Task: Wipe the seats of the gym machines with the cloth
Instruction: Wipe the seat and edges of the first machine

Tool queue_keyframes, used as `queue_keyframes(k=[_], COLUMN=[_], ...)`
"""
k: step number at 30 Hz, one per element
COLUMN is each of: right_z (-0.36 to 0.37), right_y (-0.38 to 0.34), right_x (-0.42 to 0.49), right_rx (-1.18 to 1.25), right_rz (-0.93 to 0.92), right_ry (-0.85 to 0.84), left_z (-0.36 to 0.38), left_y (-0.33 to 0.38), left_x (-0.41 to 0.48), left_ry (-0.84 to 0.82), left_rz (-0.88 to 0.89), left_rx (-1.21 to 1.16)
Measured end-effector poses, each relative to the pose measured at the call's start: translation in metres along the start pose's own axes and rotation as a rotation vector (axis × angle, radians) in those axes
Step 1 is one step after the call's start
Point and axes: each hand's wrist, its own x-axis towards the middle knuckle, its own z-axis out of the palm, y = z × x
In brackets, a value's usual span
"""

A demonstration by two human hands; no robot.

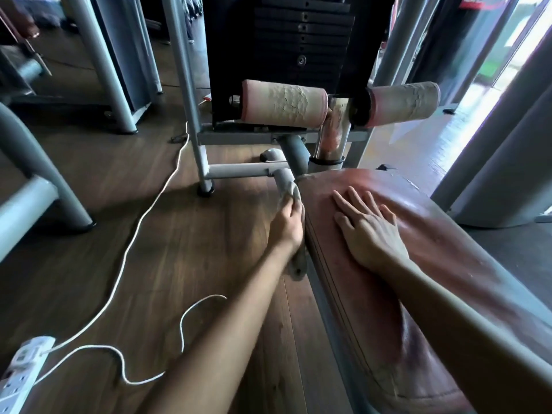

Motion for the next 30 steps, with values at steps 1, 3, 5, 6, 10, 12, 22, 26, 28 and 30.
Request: queue_keyframes(k=[1, 3, 5, 6, 10, 12, 22, 26, 28, 30], right_z=[0.0, 0.001, 0.002, 0.002, 0.001, 0.001, -0.001, -0.002, -0.003, -0.003], right_y=[0.001, 0.002, 0.002, 0.002, 0.002, 0.001, -0.001, -0.001, -0.002, -0.001], right_x=[0.0, 0.002, 0.001, 0.001, 0.002, 0.002, 0.001, 0.001, 0.001, 0.001], right_rx=[0.001, 0.01, 0.008, 0.008, 0.014, 0.012, 0.009, 0.021, 0.021, 0.021], right_rz=[0.001, 0.0, 0.0, 0.0, 0.006, 0.009, 0.014, 0.016, 0.017, 0.02], right_ry=[0.002, 0.005, 0.008, 0.012, 0.017, 0.015, 0.017, 0.008, 0.013, 0.016], left_z=[-0.002, -0.004, 0.0, 0.002, 0.009, 0.012, 0.004, 0.011, 0.014, 0.013], left_y=[0.005, 0.012, 0.011, 0.011, -0.002, -0.01, 0.006, -0.009, -0.012, -0.007], left_x=[0.012, 0.029, 0.025, 0.014, -0.041, -0.048, 0.005, -0.058, -0.067, -0.053], left_ry=[0.004, 0.016, 0.033, 0.039, 0.064, 0.085, 0.033, 0.064, 0.06, 0.072], left_rz=[-0.006, -0.003, -0.022, -0.039, -0.031, -0.018, 0.041, 0.046, 0.072, 0.074], left_rx=[0.009, -0.004, -0.033, -0.043, -0.115, -0.136, -0.111, -0.121, -0.116, -0.079])
